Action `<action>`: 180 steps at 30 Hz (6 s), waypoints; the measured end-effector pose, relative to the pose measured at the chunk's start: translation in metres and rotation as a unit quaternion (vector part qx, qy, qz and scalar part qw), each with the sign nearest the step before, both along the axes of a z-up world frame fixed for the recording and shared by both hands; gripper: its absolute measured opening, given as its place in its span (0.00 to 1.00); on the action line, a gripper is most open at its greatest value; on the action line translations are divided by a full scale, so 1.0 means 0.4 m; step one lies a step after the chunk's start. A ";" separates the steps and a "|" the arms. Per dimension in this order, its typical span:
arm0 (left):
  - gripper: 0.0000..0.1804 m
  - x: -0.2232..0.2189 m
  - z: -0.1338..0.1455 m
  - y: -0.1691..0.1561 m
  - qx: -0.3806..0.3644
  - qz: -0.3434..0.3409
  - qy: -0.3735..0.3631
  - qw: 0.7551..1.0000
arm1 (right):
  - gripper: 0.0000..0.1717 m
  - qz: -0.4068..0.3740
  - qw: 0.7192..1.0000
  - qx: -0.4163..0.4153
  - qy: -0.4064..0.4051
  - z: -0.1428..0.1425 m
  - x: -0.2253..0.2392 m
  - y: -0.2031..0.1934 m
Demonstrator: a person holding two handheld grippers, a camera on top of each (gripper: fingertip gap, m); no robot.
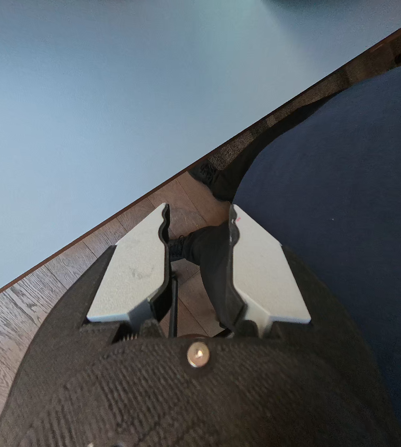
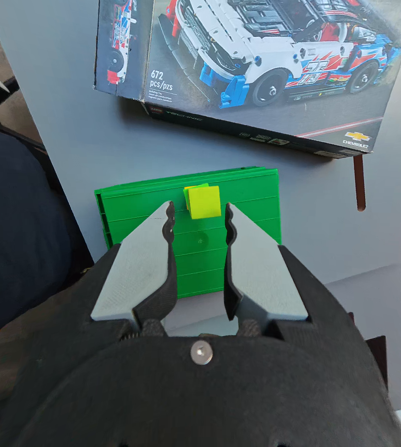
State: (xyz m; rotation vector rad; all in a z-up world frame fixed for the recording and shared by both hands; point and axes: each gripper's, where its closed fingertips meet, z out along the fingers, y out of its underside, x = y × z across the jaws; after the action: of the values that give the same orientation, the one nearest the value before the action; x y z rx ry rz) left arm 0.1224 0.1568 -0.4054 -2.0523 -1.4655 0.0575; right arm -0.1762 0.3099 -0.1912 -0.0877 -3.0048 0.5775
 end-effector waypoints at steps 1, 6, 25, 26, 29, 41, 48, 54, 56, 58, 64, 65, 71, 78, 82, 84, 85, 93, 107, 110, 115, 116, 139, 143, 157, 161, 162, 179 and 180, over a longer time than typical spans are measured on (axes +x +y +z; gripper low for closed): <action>0.26 0.000 -0.001 0.000 0.002 -0.004 0.001 1.000 | 0.23 -0.013 1.000 -0.006 -0.002 0.010 0.002 0.013; 0.23 -0.021 0.009 -0.005 0.013 -0.018 0.020 1.000 | 0.20 -0.105 0.992 -0.063 -0.012 0.032 0.026 0.130; 0.07 -0.537 0.268 0.182 -0.085 0.016 0.033 0.996 | 0.00 -0.175 0.981 -0.079 0.018 -0.263 -0.176 0.489; 0.07 -0.579 0.277 0.196 -0.092 0.022 0.029 0.995 | 0.00 -0.177 0.980 -0.087 0.008 -0.268 -0.182 0.492; 0.10 -0.688 0.304 0.239 -0.107 0.032 0.023 0.993 | 0.01 -0.185 0.975 -0.124 -0.030 -0.268 -0.184 0.483; 0.14 -0.751 0.292 0.357 -0.162 -0.032 0.003 0.986 | 0.01 -0.146 0.977 -0.144 -0.057 -0.311 -0.186 0.455; 0.14 -0.650 0.263 0.363 -0.119 0.007 -0.023 0.993 | 0.02 -0.167 0.968 -0.156 -0.100 -0.373 -0.177 0.457; 0.14 -0.557 0.237 0.368 -0.118 -0.011 -0.039 0.992 | 0.07 -0.175 0.966 -0.160 -0.106 -0.359 -0.187 0.482; 0.14 -0.519 0.228 0.366 -0.113 -0.011 -0.048 0.992 | 0.08 -0.172 0.964 -0.170 -0.112 -0.345 -0.182 0.488; 0.14 -0.482 0.219 0.362 -0.110 -0.007 -0.057 0.992 | 0.09 -0.168 0.962 -0.183 -0.115 -0.329 -0.176 0.490; 0.14 -0.395 0.212 0.358 -0.095 0.002 -0.064 0.993 | 0.11 -0.136 0.952 -0.244 -0.125 -0.280 -0.116 0.453; 0.14 -0.384 0.209 0.358 -0.093 0.002 -0.064 0.994 | 0.11 -0.128 0.950 -0.257 -0.121 -0.269 -0.104 0.443; 0.10 -0.337 0.184 0.352 -0.063 -0.026 -0.053 0.996 | 0.16 -0.139 0.951 -0.275 -0.007 -0.221 -0.095 0.430; 0.04 -0.336 0.189 0.311 -0.002 -0.065 0.012 0.998 | 0.10 -0.161 0.944 -0.283 0.045 -0.121 -0.047 0.372; 0.04 -0.289 0.172 0.258 0.041 -0.096 0.025 0.994 | 0.00 -0.213 0.934 -0.276 0.075 -0.045 -0.006 0.306; 0.04 -0.262 0.159 0.221 0.056 -0.110 0.031 0.992 | 0.00 -0.234 0.930 -0.271 0.079 -0.023 0.021 0.269; 0.04 -0.250 0.151 0.200 0.059 -0.115 0.032 0.991 | 0.00 -0.241 0.931 -0.260 0.083 -0.021 0.032 0.254; 0.05 -0.220 0.128 0.064 0.062 -0.121 0.038 0.990 | 0.00 -0.282 0.936 -0.193 0.085 -0.037 0.043 0.201; 0.04 -0.180 0.133 0.042 0.025 -0.033 -0.006 0.999 | 0.23 -0.289 0.949 -0.122 0.020 -0.183 -0.214 0.146; 0.05 -0.174 0.137 0.077 0.027 -0.030 -0.018 0.999 | 0.26 -0.278 0.955 -0.107 0.004 -0.231 -0.248 0.111; 0.06 -0.163 0.138 0.114 0.010 -0.055 -0.022 0.998 | 0.15 -0.242 0.968 -0.064 -0.017 -0.295 -0.254 0.085; 0.06 -0.162 0.139 0.117 0.008 -0.058 -0.020 0.998 | 0.15 -0.231 0.971 -0.056 -0.016 -0.287 -0.248 0.087; 0.05 -0.170 0.131 0.092 0.023 -0.113 0.014 0.993 | 0.19 0.063 0.997 0.007 -0.036 -0.268 0.108 0.160; 0.05 -0.157 0.124 0.091 0.025 -0.110 0.010 0.994 | 0.22 0.060 0.997 -0.031 -0.037 -0.204 0.085 0.114; 0.05 -0.147 0.136 0.101 0.027 -0.089 0.015 0.996 | 0.14 0.078 0.995 0.035 -0.059 -0.198 0.029 0.093; 0.06 -0.133 0.121 0.090 0.026 -0.083 0.006 0.996 | 0.14 0.063 0.995 0.024 -0.070 -0.144 0.076 0.134; 0.06 -0.132 0.118 0.090 0.027 -0.082 0.004 0.996 | 0.14 0.060 0.996 0.029 -0.067 -0.147 0.086 0.147; 0.05 -0.178 0.125 0.112 0.022 -0.130 0.011 0.991 | 0.16 -0.004 0.998 0.020 -0.061 -0.236 0.114 0.157; 0.05 -0.179 0.125 0.111 0.023 -0.131 0.012 0.991 | 0.18 -0.010 0.998 0.011 -0.061 -0.234 0.114 0.154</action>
State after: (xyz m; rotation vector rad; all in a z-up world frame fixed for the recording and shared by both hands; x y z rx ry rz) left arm 0.0509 0.2013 -0.3553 -2.1806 -1.1620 -0.0575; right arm -0.1305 0.3716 -0.2849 -0.1578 -3.1236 0.5572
